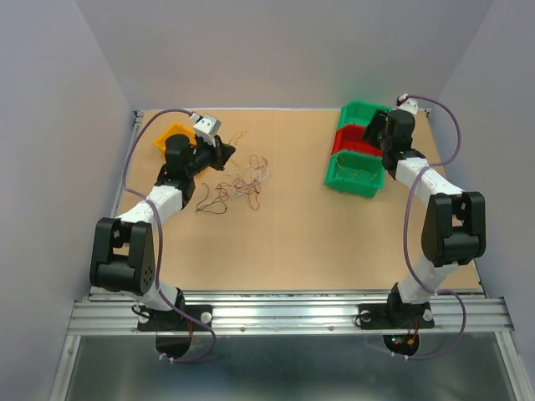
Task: Untangle the cables
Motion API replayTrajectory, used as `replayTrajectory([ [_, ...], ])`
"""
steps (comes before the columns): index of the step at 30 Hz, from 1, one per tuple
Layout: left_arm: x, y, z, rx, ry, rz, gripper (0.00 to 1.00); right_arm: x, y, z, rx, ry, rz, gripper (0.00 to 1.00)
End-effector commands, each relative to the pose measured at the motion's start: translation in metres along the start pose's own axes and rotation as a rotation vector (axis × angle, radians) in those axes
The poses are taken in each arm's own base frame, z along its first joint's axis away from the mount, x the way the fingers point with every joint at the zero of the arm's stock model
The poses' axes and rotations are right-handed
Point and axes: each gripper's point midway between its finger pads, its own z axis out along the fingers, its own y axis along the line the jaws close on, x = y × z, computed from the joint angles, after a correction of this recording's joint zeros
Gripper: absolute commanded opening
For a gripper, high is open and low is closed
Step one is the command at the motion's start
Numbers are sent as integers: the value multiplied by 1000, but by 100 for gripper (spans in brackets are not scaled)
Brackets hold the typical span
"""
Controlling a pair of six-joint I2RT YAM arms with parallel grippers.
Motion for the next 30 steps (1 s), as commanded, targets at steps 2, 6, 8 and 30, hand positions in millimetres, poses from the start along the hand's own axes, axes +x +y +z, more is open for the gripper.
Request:
replayTrajectory([
  [2, -25, -27, -4, 75, -64, 99, 0, 15, 122, -54, -582, 49, -174, 69],
  [6, -21, -41, -1, 129, -42, 113, 0, 50, 216, -128, -1029, 15, -355, 100],
  [8, -20, -47, 0, 145, -36, 124, 0, 60, 228, -150, -1134, 20, -360, 100],
  [30, -15, -83, 0, 184, -23, 225, 0, 58, 289, -198, -1351, 14, -140, 100],
])
